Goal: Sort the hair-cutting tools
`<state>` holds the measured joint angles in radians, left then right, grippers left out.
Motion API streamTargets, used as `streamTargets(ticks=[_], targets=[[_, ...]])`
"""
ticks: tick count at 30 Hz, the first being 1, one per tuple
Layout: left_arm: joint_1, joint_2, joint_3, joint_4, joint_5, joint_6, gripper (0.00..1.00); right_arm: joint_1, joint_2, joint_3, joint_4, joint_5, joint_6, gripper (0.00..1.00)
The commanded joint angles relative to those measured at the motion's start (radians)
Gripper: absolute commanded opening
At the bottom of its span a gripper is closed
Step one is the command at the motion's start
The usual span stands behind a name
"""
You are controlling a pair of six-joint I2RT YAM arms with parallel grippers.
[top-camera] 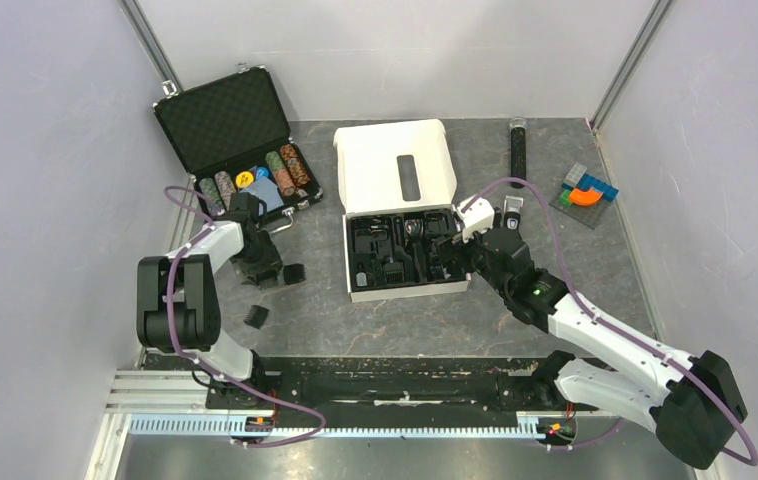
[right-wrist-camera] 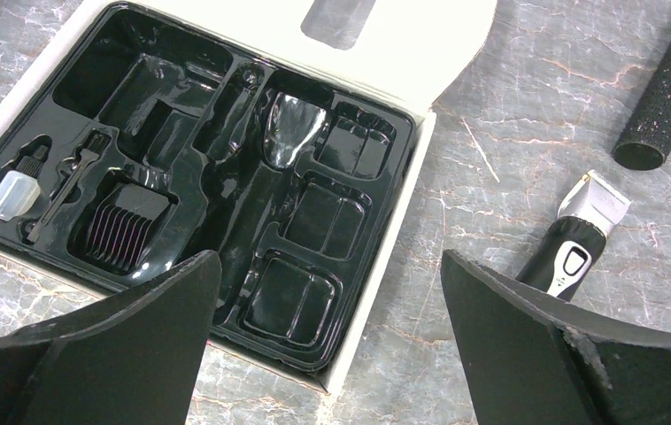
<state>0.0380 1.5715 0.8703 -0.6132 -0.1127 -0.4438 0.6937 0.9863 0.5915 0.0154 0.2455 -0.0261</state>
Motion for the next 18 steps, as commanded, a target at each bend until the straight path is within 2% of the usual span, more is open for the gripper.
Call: streamTargets(ticks=[1,5,8,9,15,18], targets=[[-0.011,0.029,0.028,-0.027,0.001,0.081,0.62,0.003,-0.025,0.001,0.043,0.018,0.011,0.98],[-0.062,0.022,0.024,-0.047,-0.022,0.082,0.57,0.002,-0.025,0.003,0.041,0.020,0.011,0.98],[-0.070,-0.017,0.008,-0.055,-0.011,0.056,0.44,0.002,-0.027,0.004,0.041,0.017,0.014,0.98],[-0.070,-0.035,0.004,-0.057,-0.010,0.042,0.43,0.003,-0.027,0.004,0.041,0.011,0.019,0.98],[-0.069,-0.229,-0.032,-0.058,0.022,-0.057,0.30,0.003,-0.031,0.003,0.041,0.013,0.078,0.98],[-0.070,-0.336,-0.054,-0.039,0.099,-0.128,0.18,0.003,-0.020,-0.014,0.075,0.027,0.092,0.98]])
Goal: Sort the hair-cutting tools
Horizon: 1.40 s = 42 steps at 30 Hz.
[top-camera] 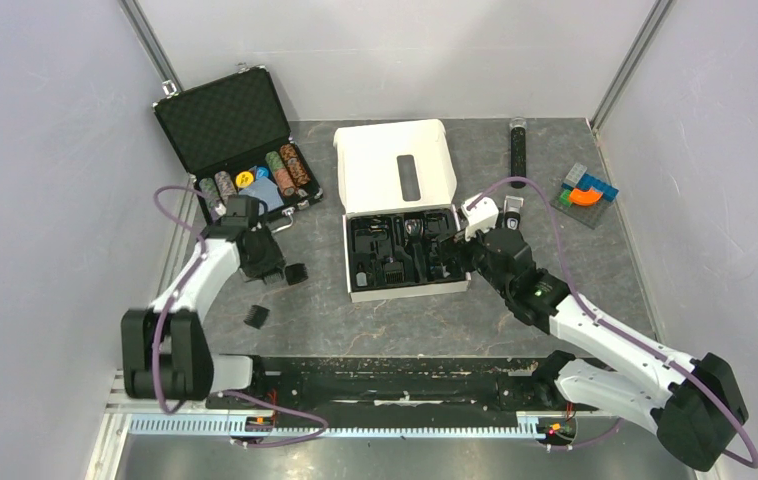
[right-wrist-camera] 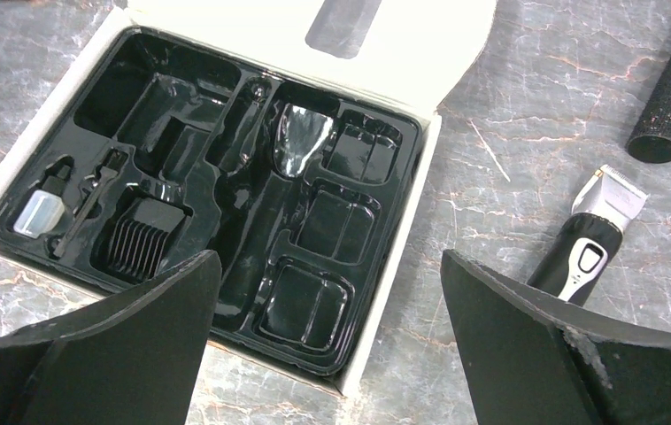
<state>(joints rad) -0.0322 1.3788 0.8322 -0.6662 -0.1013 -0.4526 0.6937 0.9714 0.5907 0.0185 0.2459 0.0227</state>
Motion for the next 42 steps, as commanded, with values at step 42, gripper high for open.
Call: streamTargets(ticks=[42], targets=[[-0.527,-0.343,-0.051,0.507,0.195,-0.535,0.02,0.012,0.024,-0.136,0.617,-0.604,0.189,0.86]])
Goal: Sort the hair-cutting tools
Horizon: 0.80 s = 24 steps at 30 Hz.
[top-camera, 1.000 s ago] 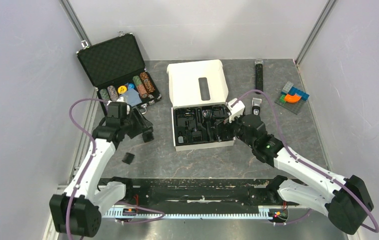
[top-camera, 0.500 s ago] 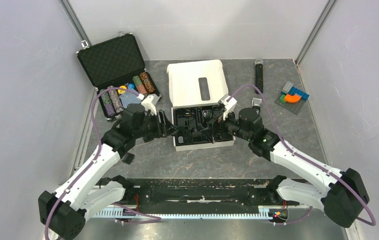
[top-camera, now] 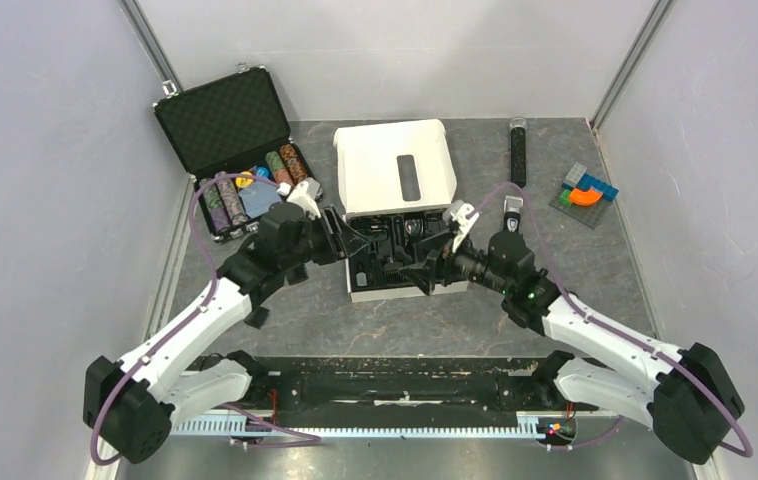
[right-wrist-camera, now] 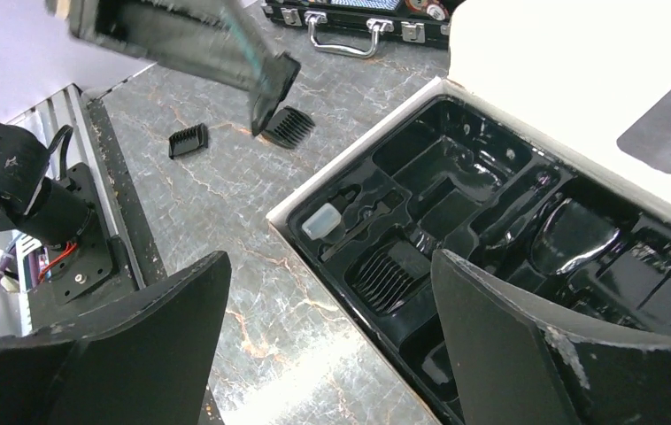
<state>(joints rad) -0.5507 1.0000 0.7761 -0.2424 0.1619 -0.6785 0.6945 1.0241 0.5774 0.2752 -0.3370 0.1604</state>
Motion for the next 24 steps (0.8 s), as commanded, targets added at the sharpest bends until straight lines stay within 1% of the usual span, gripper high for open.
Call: streamTargets(ticks=[1,3,4,11,14,18,19,24], targets=[[-0.017,0.040,0.003,0.095,-0.077,-0.358,0.02,0.015,-0.026,-0.152,0.431,-0.017,0.060,0.85],[-0.039,0.037,0.004,0.119,-0.111,-0.416,0.02,0.025,-0.007,-0.198,0.563,0.001,0.066,0.83],[-0.051,0.034,0.007,0.122,-0.132,-0.437,0.02,0.032,0.007,-0.208,0.602,0.007,0.064,0.83],[-0.098,0.013,-0.018,0.191,-0.195,-0.592,0.02,0.064,0.120,-0.188,0.768,0.020,0.081,0.77],[-0.117,0.008,-0.044,0.236,-0.207,-0.643,0.02,0.083,0.172,-0.164,0.804,0.026,0.085,0.73],[-0.143,0.009,-0.037,0.239,-0.217,-0.659,0.02,0.101,0.223,-0.142,0.837,0.051,0.088,0.67],[-0.147,0.009,-0.034,0.266,-0.216,-0.662,0.02,0.102,0.233,-0.135,0.837,0.059,0.086,0.64],[-0.158,0.002,-0.040,0.290,-0.216,-0.682,0.02,0.102,0.271,-0.112,0.850,0.088,0.071,0.60]])
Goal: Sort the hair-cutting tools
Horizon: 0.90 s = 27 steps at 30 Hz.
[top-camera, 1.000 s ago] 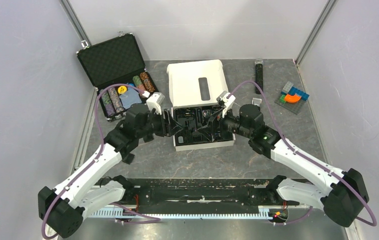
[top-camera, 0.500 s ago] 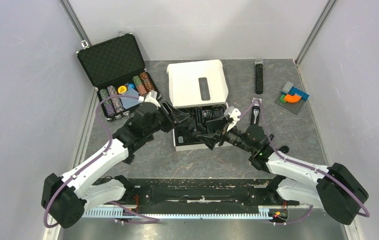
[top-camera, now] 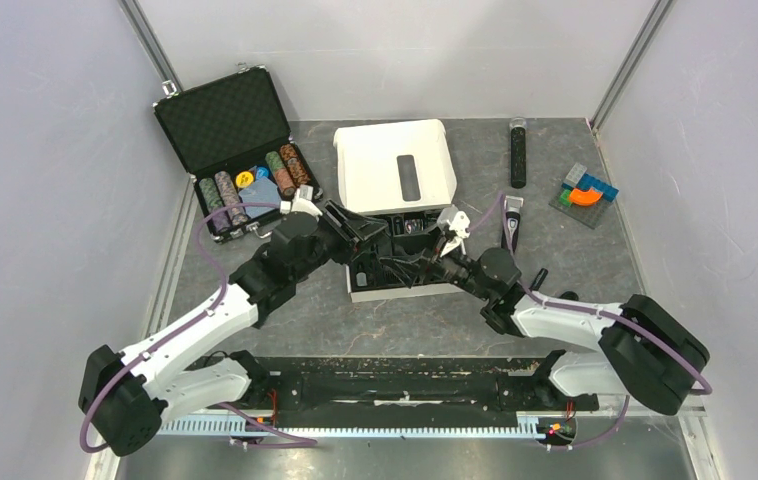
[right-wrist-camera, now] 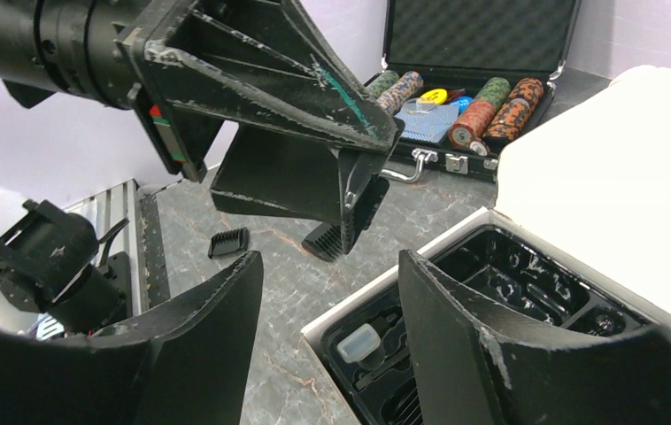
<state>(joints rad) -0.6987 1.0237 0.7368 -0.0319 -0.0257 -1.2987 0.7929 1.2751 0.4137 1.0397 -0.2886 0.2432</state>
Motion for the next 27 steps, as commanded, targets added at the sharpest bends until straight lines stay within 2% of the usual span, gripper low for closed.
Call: streamTargets(ticks=[1,13,16,19,20,22,26,27], targets=[[-0.011,-0.024,0.000,0.079,-0.028,-0.064,0.02,0.004,0.027,0.056,0.090,0.040,-0.013,0.59],[-0.024,-0.025,-0.011,0.098,-0.013,-0.087,0.02,0.003,0.074,0.092,0.147,0.057,-0.025,0.43],[-0.025,-0.025,-0.017,0.103,-0.010,-0.090,0.02,0.003,0.076,0.096,0.146,0.052,-0.022,0.32],[-0.024,-0.026,-0.022,0.107,-0.012,-0.089,0.03,0.003,0.065,0.096,0.127,0.047,-0.028,0.16],[-0.024,-0.028,-0.024,0.107,-0.014,-0.084,0.06,0.002,0.060,0.096,0.118,0.045,-0.029,0.11],[-0.025,-0.030,-0.030,0.107,-0.018,-0.067,0.19,-0.001,0.045,0.092,0.090,0.042,-0.032,0.00],[-0.024,-0.040,-0.020,0.057,-0.046,0.034,0.50,-0.041,0.020,0.092,0.029,-0.033,0.006,0.00],[-0.024,-0.044,-0.012,0.039,-0.058,0.066,0.55,-0.063,0.013,0.092,0.014,-0.063,0.027,0.00]])
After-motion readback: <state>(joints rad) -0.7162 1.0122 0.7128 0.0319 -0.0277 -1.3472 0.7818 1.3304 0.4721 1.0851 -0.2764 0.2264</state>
